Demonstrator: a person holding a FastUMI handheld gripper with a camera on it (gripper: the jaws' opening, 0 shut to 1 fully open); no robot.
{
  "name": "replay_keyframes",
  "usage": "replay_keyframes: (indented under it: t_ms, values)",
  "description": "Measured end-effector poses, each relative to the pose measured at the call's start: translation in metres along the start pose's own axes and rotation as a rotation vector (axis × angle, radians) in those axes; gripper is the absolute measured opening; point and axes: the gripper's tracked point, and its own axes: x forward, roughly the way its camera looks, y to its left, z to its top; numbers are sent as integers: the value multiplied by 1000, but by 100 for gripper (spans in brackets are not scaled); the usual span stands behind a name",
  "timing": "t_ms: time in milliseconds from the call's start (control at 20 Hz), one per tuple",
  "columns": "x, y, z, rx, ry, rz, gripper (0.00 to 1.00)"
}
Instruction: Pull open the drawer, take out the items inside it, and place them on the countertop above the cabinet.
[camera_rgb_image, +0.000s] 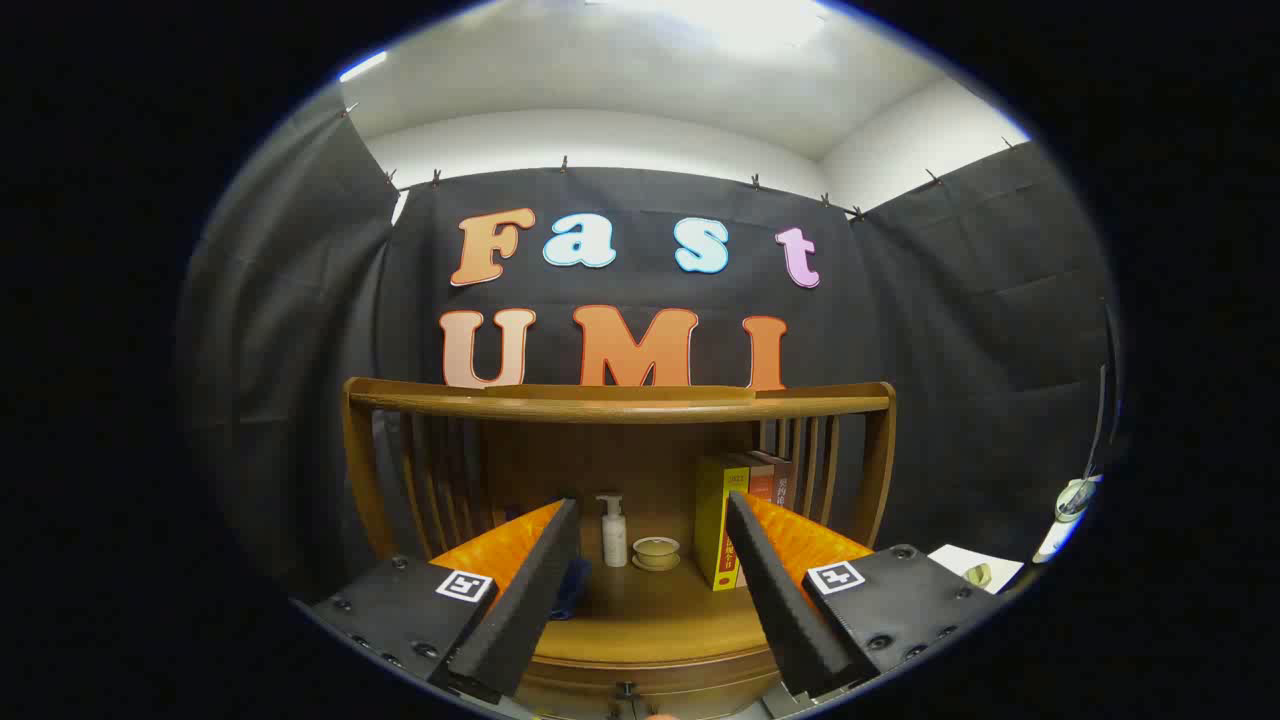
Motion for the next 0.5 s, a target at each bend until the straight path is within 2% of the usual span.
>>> replay_keyframes:
  t_ms: [500]
  values:
    - [-8, 8, -3, -28, -3, -4, 99]
